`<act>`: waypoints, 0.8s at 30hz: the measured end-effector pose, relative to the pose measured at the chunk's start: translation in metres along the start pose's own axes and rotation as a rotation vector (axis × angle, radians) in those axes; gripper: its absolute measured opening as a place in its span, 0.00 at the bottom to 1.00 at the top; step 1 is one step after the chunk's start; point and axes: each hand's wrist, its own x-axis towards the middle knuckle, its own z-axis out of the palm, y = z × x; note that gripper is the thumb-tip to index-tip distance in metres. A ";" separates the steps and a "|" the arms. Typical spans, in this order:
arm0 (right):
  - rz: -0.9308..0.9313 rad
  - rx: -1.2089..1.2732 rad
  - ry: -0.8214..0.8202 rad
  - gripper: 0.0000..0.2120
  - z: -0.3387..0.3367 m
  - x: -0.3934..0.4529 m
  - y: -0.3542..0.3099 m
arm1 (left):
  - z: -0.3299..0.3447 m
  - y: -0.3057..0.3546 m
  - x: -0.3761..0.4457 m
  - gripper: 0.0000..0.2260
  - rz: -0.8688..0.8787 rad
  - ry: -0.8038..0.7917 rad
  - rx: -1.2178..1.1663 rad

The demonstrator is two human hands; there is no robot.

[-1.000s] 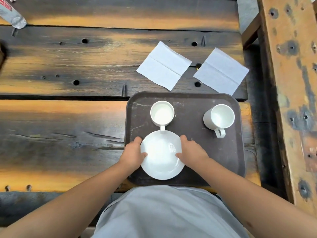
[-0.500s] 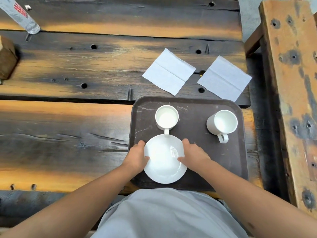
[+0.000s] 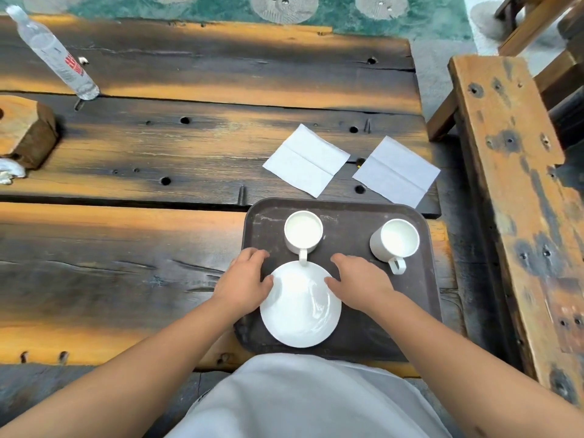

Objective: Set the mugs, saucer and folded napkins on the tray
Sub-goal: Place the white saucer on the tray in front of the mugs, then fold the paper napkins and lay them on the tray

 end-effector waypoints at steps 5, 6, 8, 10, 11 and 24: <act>-0.027 0.092 0.132 0.18 -0.026 -0.006 -0.014 | -0.026 0.017 0.004 0.22 0.144 0.078 0.074; -0.042 0.082 0.160 0.17 -0.031 -0.006 -0.015 | -0.031 0.021 0.005 0.22 0.173 0.090 0.093; -0.068 0.062 0.207 0.17 -0.040 -0.004 -0.018 | -0.041 0.027 0.010 0.22 0.231 0.117 0.132; -0.073 0.076 0.254 0.17 -0.048 0.000 -0.021 | -0.050 0.032 0.017 0.22 0.276 0.140 0.149; -0.073 0.086 0.274 0.17 -0.051 0.003 -0.023 | -0.055 0.034 0.023 0.22 0.289 0.150 0.150; 0.000 0.151 0.240 0.20 -0.089 0.097 -0.012 | -0.095 0.050 0.133 0.23 0.345 0.067 0.244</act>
